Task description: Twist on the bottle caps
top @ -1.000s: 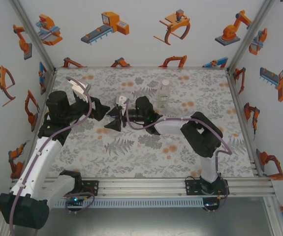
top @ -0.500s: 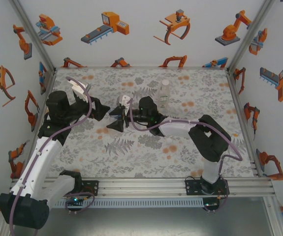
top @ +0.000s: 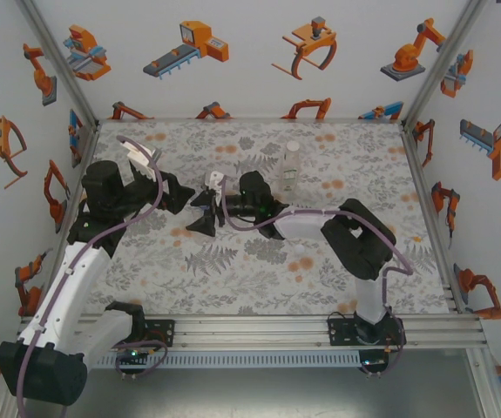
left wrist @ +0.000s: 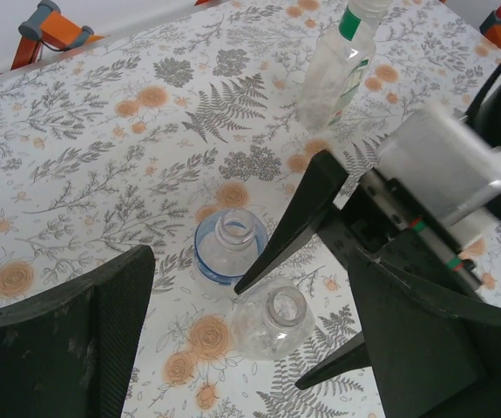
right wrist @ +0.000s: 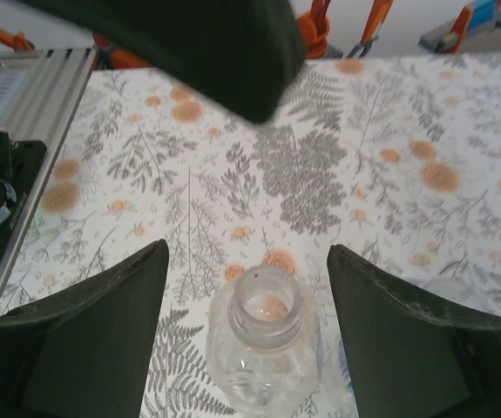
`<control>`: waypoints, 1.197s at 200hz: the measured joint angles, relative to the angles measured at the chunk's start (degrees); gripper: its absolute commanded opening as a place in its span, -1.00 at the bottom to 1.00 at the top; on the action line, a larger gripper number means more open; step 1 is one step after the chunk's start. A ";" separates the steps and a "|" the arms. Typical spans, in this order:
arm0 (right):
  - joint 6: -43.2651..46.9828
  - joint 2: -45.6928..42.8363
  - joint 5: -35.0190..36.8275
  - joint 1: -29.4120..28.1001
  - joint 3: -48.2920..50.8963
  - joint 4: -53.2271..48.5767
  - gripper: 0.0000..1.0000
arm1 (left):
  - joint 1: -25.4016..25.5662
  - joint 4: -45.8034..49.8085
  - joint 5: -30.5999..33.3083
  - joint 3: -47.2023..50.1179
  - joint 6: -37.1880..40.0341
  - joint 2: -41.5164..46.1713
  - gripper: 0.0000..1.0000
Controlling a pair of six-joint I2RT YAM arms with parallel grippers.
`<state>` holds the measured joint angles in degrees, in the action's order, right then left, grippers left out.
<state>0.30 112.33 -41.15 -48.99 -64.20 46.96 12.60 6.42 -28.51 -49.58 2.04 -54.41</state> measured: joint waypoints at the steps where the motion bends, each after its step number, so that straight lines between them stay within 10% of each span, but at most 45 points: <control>1: 0.00 0.09 0.02 0.00 0.02 0.00 0.34 | 0.00 0.00 0.00 0.00 0.00 0.00 0.66; 132: 0.24 3.10 2.58 0.00 4.02 1.86 0.04 | 0.00 0.00 -0.50 0.00 0.00 -0.74 0.66; 239: -4.00 -26.53 10.60 0.11 22.88 -1.42 -0.08 | 0.46 -2.80 -11.69 0.31 0.02 -0.74 0.64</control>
<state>-3.70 85.80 -30.55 -48.88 -41.32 45.54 13.06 3.62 -40.21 -49.28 2.07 -55.16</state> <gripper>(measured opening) 0.583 0.826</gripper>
